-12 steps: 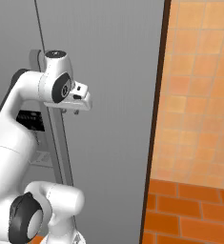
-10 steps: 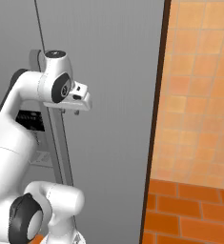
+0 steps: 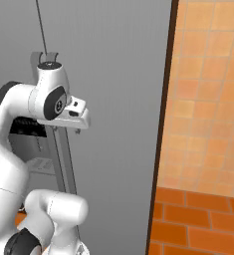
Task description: Grab a lemon wedge from the fridge and one ice cube from the ice bowl, and put them in the glass of lemonade.
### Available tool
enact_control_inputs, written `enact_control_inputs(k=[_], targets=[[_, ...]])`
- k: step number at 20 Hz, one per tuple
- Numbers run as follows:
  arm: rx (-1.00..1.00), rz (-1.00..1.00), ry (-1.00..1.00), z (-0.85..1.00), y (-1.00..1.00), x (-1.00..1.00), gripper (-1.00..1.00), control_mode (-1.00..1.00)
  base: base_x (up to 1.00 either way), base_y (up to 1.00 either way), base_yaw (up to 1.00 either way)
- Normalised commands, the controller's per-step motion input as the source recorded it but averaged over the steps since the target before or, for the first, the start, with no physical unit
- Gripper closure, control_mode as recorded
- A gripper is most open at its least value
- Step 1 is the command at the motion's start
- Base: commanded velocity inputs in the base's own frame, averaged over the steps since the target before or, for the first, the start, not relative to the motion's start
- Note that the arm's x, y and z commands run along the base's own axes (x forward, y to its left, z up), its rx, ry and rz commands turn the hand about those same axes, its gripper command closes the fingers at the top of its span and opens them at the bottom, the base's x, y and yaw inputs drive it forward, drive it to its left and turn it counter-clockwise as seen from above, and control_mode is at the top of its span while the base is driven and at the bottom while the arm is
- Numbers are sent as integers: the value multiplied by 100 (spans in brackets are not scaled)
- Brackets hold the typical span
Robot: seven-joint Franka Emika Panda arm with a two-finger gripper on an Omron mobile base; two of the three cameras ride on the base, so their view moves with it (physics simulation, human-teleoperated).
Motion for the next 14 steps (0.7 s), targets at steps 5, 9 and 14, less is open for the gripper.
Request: enact_control_inputs(k=[5,9,14], targets=[[-13,0,0,0,83,-38,-100,-100,0,0,0],[-24,0,4,0,100,-14,-100,-100,0,0,0],[-4,0,29,0,-12,-1,-100,-100,0,0,0]])
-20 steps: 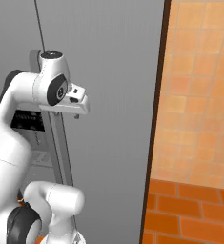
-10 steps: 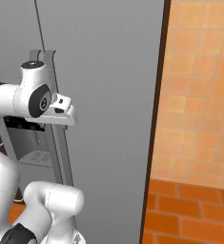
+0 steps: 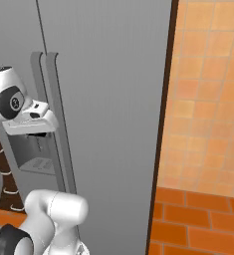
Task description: Grab a lemon wedge from the fridge and one ice cube from the ice bowl, and put them in the glass of lemonade.
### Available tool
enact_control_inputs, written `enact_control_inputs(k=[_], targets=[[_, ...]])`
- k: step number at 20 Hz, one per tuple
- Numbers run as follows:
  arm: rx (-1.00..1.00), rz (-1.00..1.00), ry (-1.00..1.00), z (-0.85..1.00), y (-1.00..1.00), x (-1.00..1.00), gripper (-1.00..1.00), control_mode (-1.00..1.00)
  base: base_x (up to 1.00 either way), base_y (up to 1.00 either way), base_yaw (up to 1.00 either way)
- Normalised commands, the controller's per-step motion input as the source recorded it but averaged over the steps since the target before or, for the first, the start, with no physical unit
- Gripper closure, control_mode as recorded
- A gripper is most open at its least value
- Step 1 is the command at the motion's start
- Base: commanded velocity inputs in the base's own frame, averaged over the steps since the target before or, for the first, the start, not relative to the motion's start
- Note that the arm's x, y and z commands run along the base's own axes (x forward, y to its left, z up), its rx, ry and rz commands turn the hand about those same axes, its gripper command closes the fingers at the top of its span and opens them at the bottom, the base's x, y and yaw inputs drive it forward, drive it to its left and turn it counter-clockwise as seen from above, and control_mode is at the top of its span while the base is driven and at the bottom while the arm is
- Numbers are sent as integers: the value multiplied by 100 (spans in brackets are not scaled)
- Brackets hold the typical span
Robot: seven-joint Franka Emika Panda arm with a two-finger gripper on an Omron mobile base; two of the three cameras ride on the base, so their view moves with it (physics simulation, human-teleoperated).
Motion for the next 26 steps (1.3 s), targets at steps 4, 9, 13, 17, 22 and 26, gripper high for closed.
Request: enact_control_inputs(k=[4,9,13,17,22,26], targets=[[0,0,10,0,-23,-2,-100,-100,0,0,0],[0,0,0,-2,2,0,-100,-100,0,0,0],[0,0,0,0,0,0,-100,100,-23,54,0],[0,0,0,0,0,0,-100,100,-3,100,0],[0,0,0,0,0,0,-100,100,0,100,0],[0,0,0,0,0,0,-100,100,2,100,0]])
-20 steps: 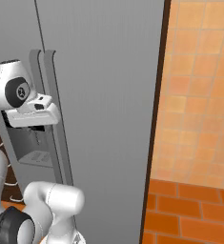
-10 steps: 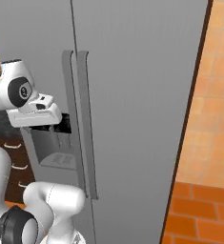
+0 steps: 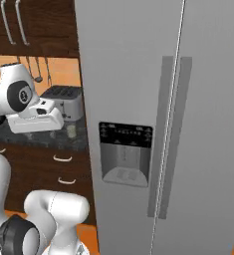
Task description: Grab a lemon wedge from the fridge and one ice cube from the ice bowl, and put them in the glass of lemonade.
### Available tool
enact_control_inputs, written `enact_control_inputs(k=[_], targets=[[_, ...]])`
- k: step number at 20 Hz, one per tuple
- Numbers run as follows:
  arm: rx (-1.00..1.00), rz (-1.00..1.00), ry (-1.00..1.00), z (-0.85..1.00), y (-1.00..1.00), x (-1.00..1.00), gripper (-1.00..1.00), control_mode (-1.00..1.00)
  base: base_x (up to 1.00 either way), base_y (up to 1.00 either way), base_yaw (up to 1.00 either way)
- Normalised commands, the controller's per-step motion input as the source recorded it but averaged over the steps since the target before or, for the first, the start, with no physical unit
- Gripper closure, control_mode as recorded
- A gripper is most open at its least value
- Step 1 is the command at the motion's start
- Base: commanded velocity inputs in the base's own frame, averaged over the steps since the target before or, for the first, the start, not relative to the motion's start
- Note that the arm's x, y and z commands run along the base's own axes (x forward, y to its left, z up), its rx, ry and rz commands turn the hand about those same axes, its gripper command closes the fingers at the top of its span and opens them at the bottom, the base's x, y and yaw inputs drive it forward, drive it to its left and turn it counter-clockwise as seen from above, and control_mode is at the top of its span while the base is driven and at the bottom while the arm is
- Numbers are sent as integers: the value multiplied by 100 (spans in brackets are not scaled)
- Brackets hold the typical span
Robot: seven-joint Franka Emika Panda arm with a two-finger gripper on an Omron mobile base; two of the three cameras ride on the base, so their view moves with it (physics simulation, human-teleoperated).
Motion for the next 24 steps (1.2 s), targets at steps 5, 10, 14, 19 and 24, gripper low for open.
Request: enact_control_inputs(k=[5,10,14,19,24], targets=[[0,0,0,0,0,0,-100,100,62,96,2],[0,0,0,0,0,0,-100,100,55,36,-3],[0,0,0,0,0,0,-100,100,24,11,-9],[0,0,0,0,0,0,-100,100,36,69,-3],[0,0,0,0,0,0,-100,100,64,38,0]])
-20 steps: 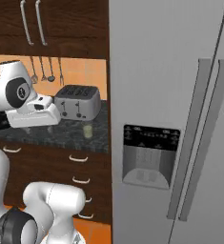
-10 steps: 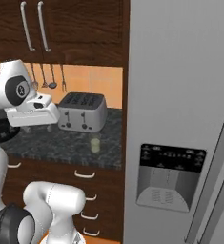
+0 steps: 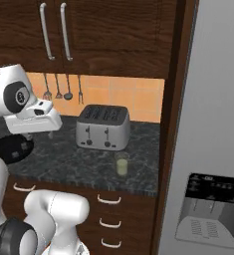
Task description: Grab a lemon wedge from the fridge and one ice cube from the ice bowl, and put them in the glass of lemonade.
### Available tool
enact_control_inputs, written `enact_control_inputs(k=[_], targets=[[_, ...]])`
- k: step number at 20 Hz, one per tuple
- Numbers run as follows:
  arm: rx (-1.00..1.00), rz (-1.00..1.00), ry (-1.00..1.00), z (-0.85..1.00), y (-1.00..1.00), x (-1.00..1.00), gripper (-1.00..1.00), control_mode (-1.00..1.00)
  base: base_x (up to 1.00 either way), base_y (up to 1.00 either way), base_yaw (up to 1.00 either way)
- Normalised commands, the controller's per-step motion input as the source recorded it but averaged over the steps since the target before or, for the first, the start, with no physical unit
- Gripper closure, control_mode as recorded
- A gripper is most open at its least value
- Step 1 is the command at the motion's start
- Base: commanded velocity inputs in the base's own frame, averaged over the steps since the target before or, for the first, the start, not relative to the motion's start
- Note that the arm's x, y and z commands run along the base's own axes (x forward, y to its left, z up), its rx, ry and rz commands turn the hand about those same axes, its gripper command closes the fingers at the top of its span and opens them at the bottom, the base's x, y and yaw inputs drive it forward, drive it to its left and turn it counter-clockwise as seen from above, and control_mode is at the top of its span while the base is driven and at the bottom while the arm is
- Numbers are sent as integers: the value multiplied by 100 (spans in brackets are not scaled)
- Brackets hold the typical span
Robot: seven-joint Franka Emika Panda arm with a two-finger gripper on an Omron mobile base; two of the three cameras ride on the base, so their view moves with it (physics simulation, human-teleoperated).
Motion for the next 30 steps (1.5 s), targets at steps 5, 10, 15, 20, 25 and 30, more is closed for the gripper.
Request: enact_control_inputs(k=[5,10,15,20,25,30], targets=[[0,0,0,0,0,0,-100,100,79,0,0],[11,0,0,-89,5,19,-100,-100,0,0,0],[7,0,0,-66,25,19,-100,-100,0,0,0],[0,0,-1,-68,84,5,-100,-100,0,0,0],[0,18,-2,-17,100,0,-100,-100,0,0,0],[0,12,-3,0,90,0,-100,-100,0,0,0]])
